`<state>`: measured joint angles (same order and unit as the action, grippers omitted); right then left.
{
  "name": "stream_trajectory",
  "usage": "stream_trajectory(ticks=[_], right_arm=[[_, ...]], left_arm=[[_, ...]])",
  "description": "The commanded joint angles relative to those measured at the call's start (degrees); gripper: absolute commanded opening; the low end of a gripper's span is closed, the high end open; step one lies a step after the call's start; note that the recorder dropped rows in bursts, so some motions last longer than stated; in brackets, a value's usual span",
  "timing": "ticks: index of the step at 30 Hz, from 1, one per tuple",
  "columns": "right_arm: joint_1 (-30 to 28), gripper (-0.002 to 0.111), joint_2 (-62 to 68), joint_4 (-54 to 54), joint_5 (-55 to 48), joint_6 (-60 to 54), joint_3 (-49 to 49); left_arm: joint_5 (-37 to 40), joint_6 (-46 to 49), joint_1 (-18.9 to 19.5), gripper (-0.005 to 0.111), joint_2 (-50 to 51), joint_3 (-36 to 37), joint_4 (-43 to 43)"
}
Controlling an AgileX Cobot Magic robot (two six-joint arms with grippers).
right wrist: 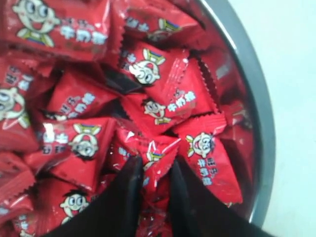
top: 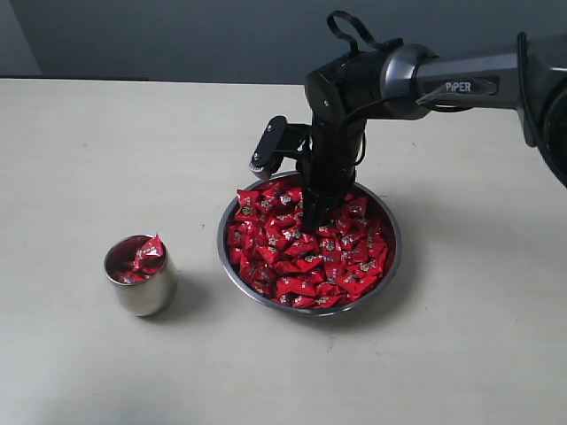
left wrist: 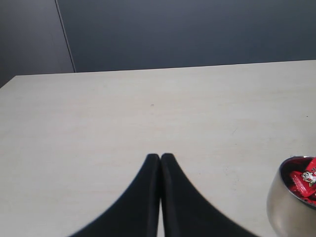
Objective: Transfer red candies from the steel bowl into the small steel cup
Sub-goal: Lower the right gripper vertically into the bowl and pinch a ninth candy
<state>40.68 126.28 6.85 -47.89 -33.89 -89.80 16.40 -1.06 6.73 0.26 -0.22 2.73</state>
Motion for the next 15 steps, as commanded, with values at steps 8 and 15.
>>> stream_trajectory(ticks=[8, 15], right_arm=[[-0.03, 0.005, -4.28, 0.84, -0.39, 1.50, -0.27], [-0.03, 0.005, -5.78, 2.40, -1.24, 2.61, -0.27]], left_arm=[[-0.09, -0.06, 0.03, 0.000, -0.26, 0.22, -0.13], [-0.09, -0.06, 0.03, 0.000, -0.26, 0.22, -0.13]])
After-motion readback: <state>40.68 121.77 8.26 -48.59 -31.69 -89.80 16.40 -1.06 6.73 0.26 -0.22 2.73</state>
